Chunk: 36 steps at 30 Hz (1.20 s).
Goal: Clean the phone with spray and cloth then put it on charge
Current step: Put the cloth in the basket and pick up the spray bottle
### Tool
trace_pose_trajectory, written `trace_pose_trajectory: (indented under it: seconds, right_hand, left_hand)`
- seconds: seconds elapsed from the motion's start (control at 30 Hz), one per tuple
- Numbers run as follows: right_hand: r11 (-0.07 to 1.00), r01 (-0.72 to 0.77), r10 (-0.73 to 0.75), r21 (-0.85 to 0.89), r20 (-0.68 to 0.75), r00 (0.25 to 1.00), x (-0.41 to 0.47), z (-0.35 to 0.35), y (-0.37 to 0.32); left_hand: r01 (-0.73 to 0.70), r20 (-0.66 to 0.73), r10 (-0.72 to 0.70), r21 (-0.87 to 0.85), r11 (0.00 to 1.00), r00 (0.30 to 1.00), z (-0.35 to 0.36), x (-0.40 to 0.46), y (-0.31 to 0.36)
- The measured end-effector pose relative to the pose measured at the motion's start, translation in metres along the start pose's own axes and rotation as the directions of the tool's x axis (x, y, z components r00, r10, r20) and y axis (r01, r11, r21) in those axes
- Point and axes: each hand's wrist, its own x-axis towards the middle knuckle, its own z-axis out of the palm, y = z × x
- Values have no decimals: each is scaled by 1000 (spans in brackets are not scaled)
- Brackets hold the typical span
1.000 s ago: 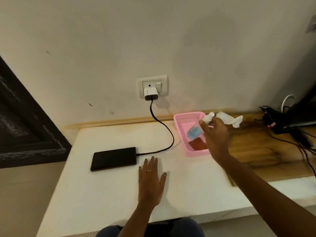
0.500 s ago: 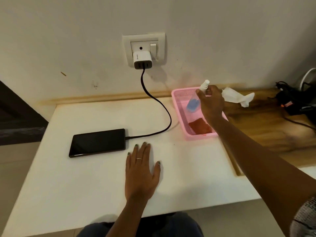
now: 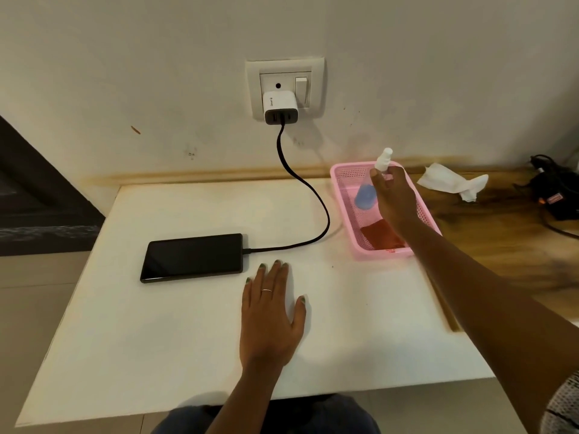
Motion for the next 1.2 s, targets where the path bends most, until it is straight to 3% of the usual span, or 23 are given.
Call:
trace_pose_trajectory:
  seconds: [0.17,0.33,1.2]
  right_hand:
    - [1000,13,-12,-23,44,999,0,0,-3]
    - [995,-47,40,89,84,996,2,0,-6]
    - [996,-61,59,65,45,997,10,8,-2]
  left_hand:
    - [5,1,-5,-13,1000,1000,0,0,-1]
    - [8,3,-8,-15,1000,1000,1,0,-1]
    - [5,-21,-5,-31,1000,1000,4,1,-3]
